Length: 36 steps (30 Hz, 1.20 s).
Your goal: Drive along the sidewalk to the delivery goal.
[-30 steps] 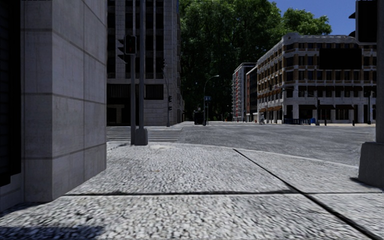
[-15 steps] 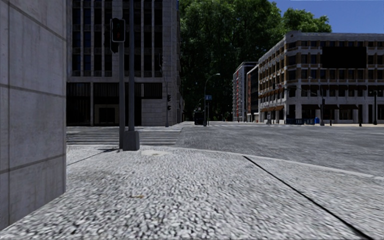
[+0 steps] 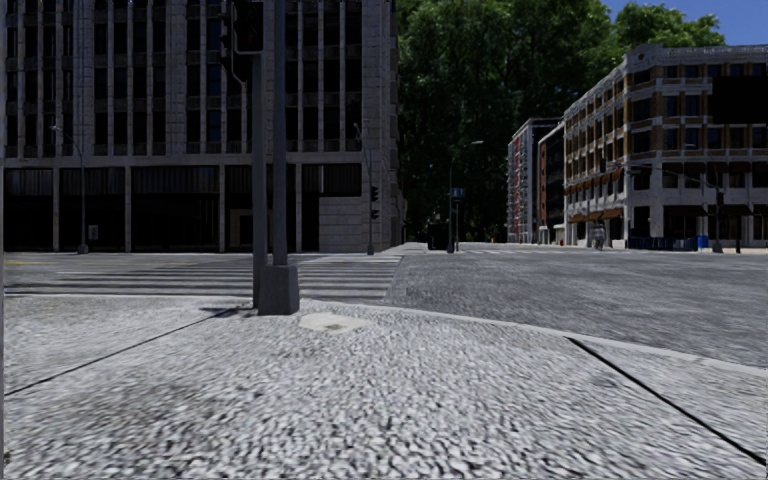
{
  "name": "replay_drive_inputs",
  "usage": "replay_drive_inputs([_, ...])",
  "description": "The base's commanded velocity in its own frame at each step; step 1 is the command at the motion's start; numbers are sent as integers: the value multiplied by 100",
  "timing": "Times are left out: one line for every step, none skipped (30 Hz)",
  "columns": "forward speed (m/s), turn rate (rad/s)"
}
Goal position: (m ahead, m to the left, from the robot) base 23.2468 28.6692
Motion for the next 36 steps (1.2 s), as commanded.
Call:
replay_drive_inputs([200,51])
replay_drive_inputs([200,51])
replay_drive_inputs([200,52])
replay_drive_inputs([200,52])
replay_drive_inputs([200,55])
replay_drive_inputs([200,55])
replay_drive_inputs([200,56])
replay_drive_inputs([200,56])
replay_drive_inputs([200,56])
replay_drive_inputs([200,56])
replay_drive_inputs([200,56])
replay_drive_inputs([200,56])
replay_drive_inputs([200,56])
replay_drive_inputs([200,56])
replay_drive_inputs([200,56])
replay_drive_inputs([200,56])
replay_drive_inputs([200,56])
replay_drive_inputs([200,56])
replay_drive_inputs([200,56])
replay_drive_inputs([200,56])
replay_drive_inputs([191,57])
replay_drive_inputs([167,57])
replay_drive_inputs([167,57])
replay_drive_inputs([151,57])
replay_drive_inputs([146,57])
replay_drive_inputs([144,57])
replay_drive_inputs([144,57])
replay_drive_inputs([144,57])
replay_drive_inputs([144,57])
replay_drive_inputs([144,57])
replay_drive_inputs([143,57])
replay_drive_inputs([143,57])
replay_drive_inputs([143,57])
replay_drive_inputs([143,57])
replay_drive_inputs([143,57])
replay_drive_inputs([143,58])
